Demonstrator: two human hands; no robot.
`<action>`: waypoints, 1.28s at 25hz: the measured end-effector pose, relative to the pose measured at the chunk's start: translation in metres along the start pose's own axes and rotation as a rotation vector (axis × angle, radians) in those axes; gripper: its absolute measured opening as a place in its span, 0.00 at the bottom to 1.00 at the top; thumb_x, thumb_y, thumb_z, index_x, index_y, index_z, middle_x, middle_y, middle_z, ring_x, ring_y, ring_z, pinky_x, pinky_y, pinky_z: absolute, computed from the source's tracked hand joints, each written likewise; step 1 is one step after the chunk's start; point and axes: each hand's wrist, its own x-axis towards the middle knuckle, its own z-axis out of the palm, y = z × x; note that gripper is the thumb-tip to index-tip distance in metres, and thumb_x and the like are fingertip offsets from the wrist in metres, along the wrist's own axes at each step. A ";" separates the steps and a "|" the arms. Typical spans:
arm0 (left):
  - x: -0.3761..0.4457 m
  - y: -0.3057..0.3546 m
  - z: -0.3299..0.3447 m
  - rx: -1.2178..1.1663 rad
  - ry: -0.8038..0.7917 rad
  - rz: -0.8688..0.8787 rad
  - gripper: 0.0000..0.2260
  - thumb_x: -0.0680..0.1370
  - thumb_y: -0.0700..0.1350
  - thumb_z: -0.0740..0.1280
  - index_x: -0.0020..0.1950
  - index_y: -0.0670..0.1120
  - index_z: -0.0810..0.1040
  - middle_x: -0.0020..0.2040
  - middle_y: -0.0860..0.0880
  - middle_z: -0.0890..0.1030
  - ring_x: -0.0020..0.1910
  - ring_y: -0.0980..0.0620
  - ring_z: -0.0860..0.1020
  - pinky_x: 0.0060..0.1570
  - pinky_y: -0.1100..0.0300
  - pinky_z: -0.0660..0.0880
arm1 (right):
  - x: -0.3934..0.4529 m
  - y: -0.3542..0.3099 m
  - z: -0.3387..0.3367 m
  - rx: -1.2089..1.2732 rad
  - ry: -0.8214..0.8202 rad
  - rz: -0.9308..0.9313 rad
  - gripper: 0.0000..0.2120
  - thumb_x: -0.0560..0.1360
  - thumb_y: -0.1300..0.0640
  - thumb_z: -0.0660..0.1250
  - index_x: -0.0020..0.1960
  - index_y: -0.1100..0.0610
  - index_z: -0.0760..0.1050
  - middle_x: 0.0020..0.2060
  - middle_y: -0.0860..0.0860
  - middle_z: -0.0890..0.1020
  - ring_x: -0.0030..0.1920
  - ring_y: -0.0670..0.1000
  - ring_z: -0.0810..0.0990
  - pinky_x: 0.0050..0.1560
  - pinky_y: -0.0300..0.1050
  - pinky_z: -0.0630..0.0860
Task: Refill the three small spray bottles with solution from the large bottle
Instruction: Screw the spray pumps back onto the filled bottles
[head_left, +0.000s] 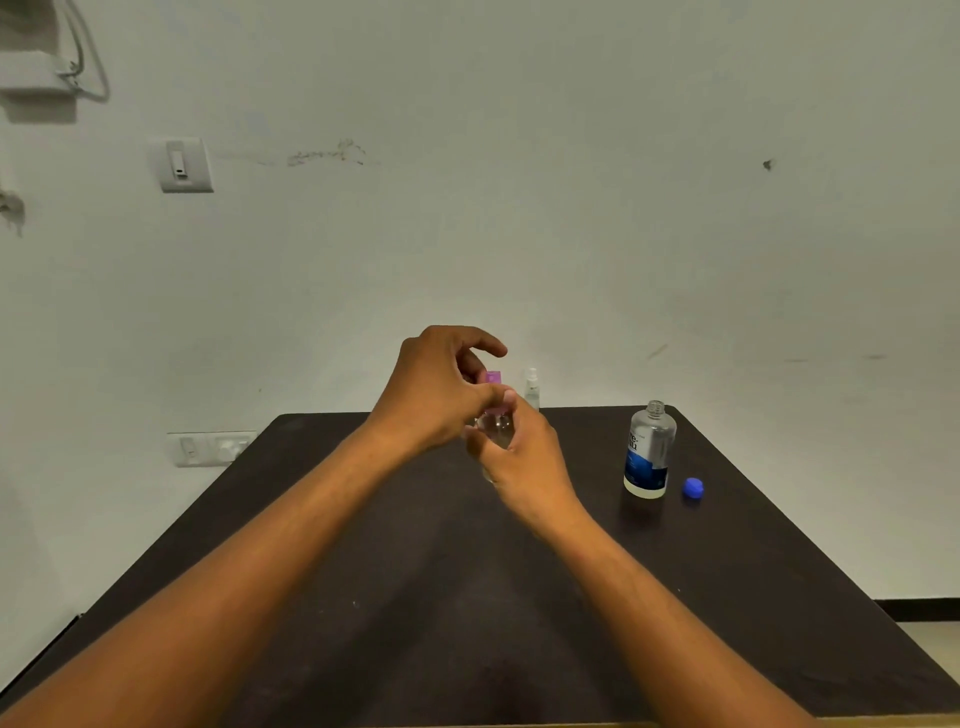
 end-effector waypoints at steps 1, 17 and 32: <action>0.001 -0.001 -0.002 -0.020 -0.025 -0.001 0.17 0.72 0.44 0.80 0.60 0.51 0.83 0.41 0.53 0.84 0.40 0.57 0.84 0.45 0.65 0.81 | 0.000 0.001 -0.001 -0.002 0.011 -0.003 0.13 0.78 0.52 0.73 0.58 0.41 0.72 0.46 0.36 0.78 0.48 0.25 0.75 0.39 0.23 0.72; -0.002 -0.011 0.000 -0.003 -0.057 0.084 0.21 0.70 0.42 0.81 0.60 0.54 0.82 0.42 0.55 0.86 0.41 0.62 0.84 0.40 0.74 0.77 | -0.007 -0.003 -0.003 0.040 -0.097 0.043 0.16 0.79 0.51 0.71 0.64 0.46 0.72 0.55 0.40 0.79 0.56 0.41 0.79 0.55 0.43 0.81; -0.021 -0.125 0.022 0.203 0.061 0.030 0.24 0.82 0.59 0.63 0.77 0.55 0.68 0.74 0.52 0.72 0.73 0.52 0.71 0.72 0.51 0.69 | 0.010 0.050 -0.009 -0.085 -0.090 0.129 0.15 0.75 0.50 0.75 0.58 0.44 0.74 0.48 0.39 0.79 0.48 0.40 0.80 0.42 0.29 0.72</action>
